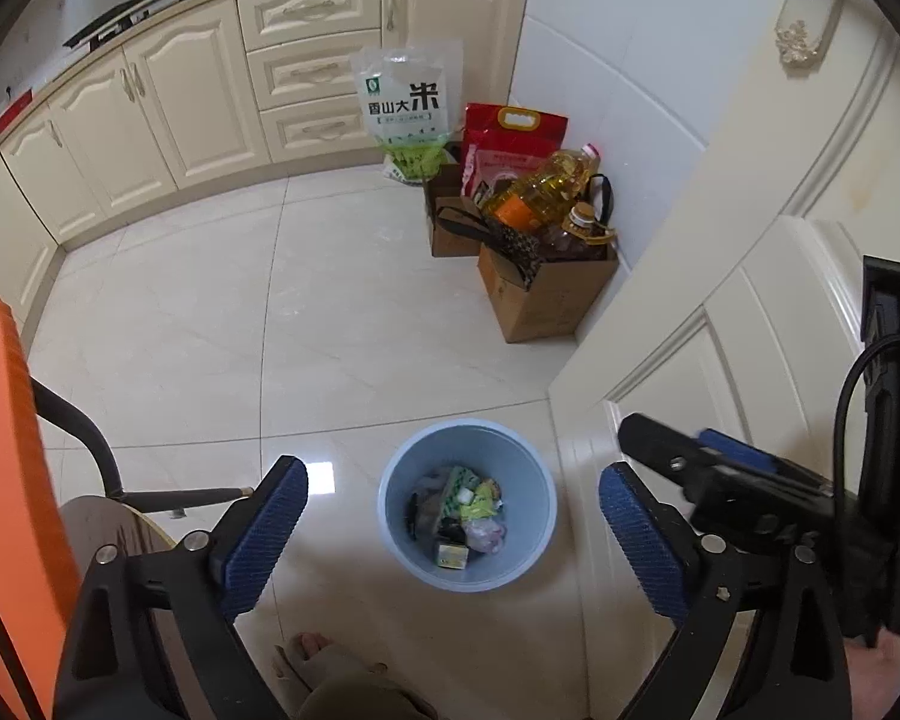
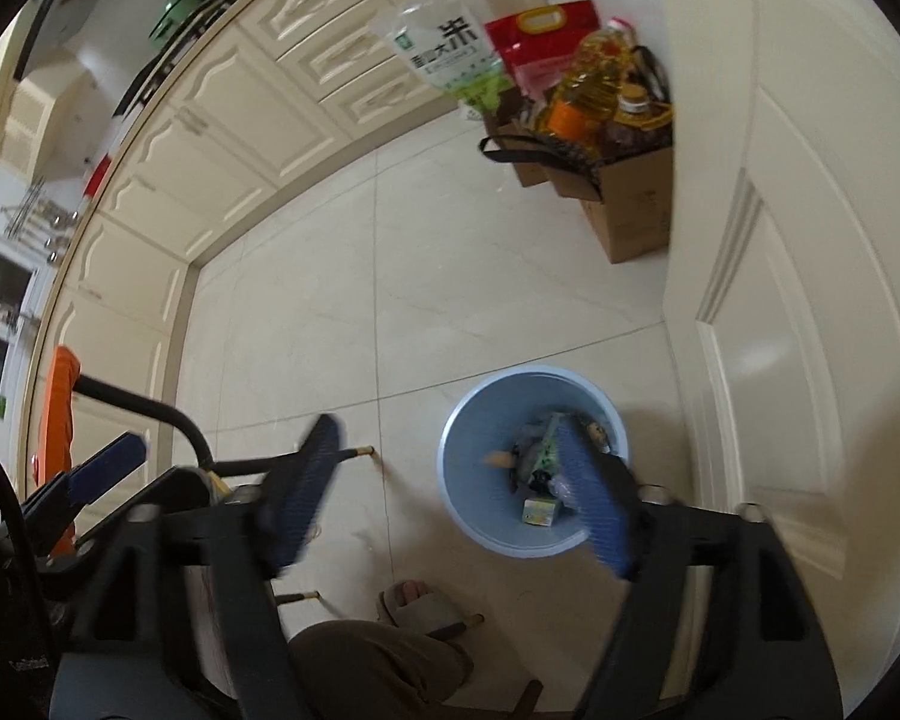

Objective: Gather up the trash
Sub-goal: 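Open both grippers over the blue bin, then return both tools from the bin to the orange table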

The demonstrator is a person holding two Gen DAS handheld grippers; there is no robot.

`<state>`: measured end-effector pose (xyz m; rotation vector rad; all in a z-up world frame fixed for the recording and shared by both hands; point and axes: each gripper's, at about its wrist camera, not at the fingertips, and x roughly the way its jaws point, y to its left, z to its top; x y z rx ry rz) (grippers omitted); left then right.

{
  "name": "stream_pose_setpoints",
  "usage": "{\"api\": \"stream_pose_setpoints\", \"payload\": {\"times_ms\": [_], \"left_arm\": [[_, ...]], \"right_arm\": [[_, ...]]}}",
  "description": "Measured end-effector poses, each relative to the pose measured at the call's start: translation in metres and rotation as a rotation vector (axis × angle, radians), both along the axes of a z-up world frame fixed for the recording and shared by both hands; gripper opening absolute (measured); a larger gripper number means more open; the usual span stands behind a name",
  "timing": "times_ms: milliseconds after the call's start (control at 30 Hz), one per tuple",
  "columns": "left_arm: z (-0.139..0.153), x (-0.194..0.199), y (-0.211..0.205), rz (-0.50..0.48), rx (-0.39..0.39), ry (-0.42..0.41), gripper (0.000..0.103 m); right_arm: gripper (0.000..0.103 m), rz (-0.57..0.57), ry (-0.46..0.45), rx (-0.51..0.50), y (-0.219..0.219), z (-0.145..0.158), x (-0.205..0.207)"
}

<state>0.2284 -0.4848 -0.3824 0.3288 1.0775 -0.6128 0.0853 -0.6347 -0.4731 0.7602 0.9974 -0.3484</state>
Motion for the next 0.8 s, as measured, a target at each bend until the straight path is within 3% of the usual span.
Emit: {"api": "stream_pose_setpoints", "payload": {"times_ms": [100,367,533,800], "left_arm": [[0.008,-0.014,0.006,-0.008,-0.004,-0.03,0.102],[0.046,-0.059,0.043,-0.006,-0.08,-0.13,0.102],[0.073,-0.089,0.092,0.032,-0.15,-0.189,0.102],[0.105,-0.135,0.209,0.145,-0.227,-0.283,0.102]], "right_arm": [[0.103,-0.042,-0.006,0.0,-0.004,0.006,-0.008],[0.103,-0.053,-0.057,-0.033,0.008,0.048,-0.023],[0.103,-0.026,-0.127,-0.078,0.031,0.091,-0.026],[0.103,0.105,-0.236,-0.154,0.105,0.157,-0.014]]}}
